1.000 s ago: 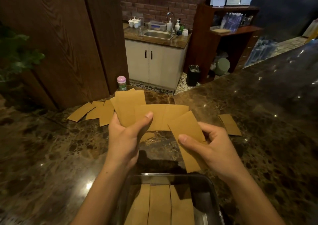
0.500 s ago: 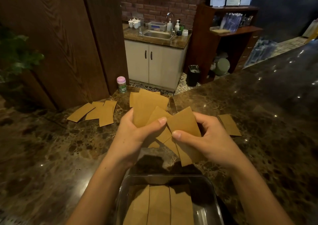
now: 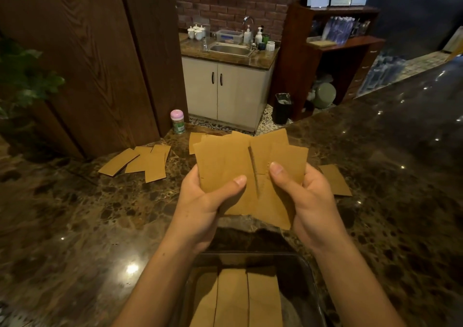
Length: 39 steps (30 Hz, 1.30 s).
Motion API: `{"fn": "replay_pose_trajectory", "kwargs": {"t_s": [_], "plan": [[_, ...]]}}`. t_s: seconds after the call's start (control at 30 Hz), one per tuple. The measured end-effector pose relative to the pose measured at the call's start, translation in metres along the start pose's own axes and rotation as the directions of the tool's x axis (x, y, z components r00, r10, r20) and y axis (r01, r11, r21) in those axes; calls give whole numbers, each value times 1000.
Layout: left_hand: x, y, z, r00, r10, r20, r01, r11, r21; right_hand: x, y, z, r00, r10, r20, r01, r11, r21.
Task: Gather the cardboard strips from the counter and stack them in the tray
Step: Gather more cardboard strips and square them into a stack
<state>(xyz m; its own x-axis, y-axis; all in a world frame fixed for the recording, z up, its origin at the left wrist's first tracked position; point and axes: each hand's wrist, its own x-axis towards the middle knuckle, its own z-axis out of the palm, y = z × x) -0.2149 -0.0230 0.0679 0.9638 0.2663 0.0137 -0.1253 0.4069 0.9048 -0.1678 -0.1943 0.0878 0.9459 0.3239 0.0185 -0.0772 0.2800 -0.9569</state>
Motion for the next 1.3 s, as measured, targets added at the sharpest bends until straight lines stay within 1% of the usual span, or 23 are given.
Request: {"fn": "replay_pose_trajectory", "kwargs": {"t_s": [0.07,0.13,0.23,0.4,0.47,0.63,0.67,0.7,0.77,0.83,0.9,0.97,1.0,1.03,1.07,1.1,1.13,1.17,1.2,1.23,1.3], "plan": [[0,-2,2,1000,0,-8,0,999,37,-1,-1,2,999,21,45,-21,1000,-18],[-1,-2,3,1000,-6,-21,7,998,61,0,-2,2,998,29,57,-28,999,-31],[-4,-2,4,1000,-12,-26,14,997,72,1,-2,0,1000,9,22,-9,999,-38],[-6,-5,5,999,-32,-31,33,999,40,3,-2,-3,998,-1,-55,1,1000,2],[-6,-8,4,999,-34,-36,35,998,47,4,-3,-5,998,6,-61,-6,1000,3],[-6,-9,3,995,11,-96,-8,999,34,4,-4,-10,998,46,-51,-48,998,-42],[-5,-9,3,992,34,-119,-27,998,61,3,-4,-10,997,47,-60,-51,997,-61],[-5,-8,3,987,78,-139,-60,990,127,3,-4,-11,997,39,-72,-46,995,-89],[-4,-8,5,970,198,-141,-148,942,302,2,-3,-12,996,-1,-90,-15,985,-171],[-3,-8,7,959,254,-125,-190,905,381,1,-5,-12,995,-52,-80,32,974,-226],[-2,-7,10,969,201,-144,-143,932,334,1,-7,-12,992,-113,-53,97,966,-240],[-2,-6,12,978,79,-193,-32,972,234,-1,-9,-14,974,-226,-29,210,941,-266],[-2,-4,12,979,-1,-204,37,984,173,-1,-10,-18,956,-295,-1,281,914,-294],[-2,-1,12,977,-87,-192,108,989,99,0,-12,-22,930,-361,67,362,876,-318],[-3,3,11,971,-171,-166,178,984,25,1,-14,-26,894,-411,180,448,830,-331],[-3,7,12,963,-239,-126,238,971,-29,2,-17,-31,846,-428,317,523,782,-339],[-4,10,12,955,-283,-89,280,959,-52,2,-20,-37,801,-405,442,571,740,-356],[-4,12,10,949,-307,-64,303,951,-63,3,-24,-41,769,-346,537,590,707,-389],[-4,12,9,948,-316,-47,312,947,-71,3,-28,-46,750,-273,602,598,667,-443],[-4,11,6,950,-311,-35,308,948,-80,4,-33,-49,737,-200,646,608,613,-504],[-4,11,3,959,-284,2,283,956,-80,2,-39,-53,725,-93,682,625,504,-596]]}}
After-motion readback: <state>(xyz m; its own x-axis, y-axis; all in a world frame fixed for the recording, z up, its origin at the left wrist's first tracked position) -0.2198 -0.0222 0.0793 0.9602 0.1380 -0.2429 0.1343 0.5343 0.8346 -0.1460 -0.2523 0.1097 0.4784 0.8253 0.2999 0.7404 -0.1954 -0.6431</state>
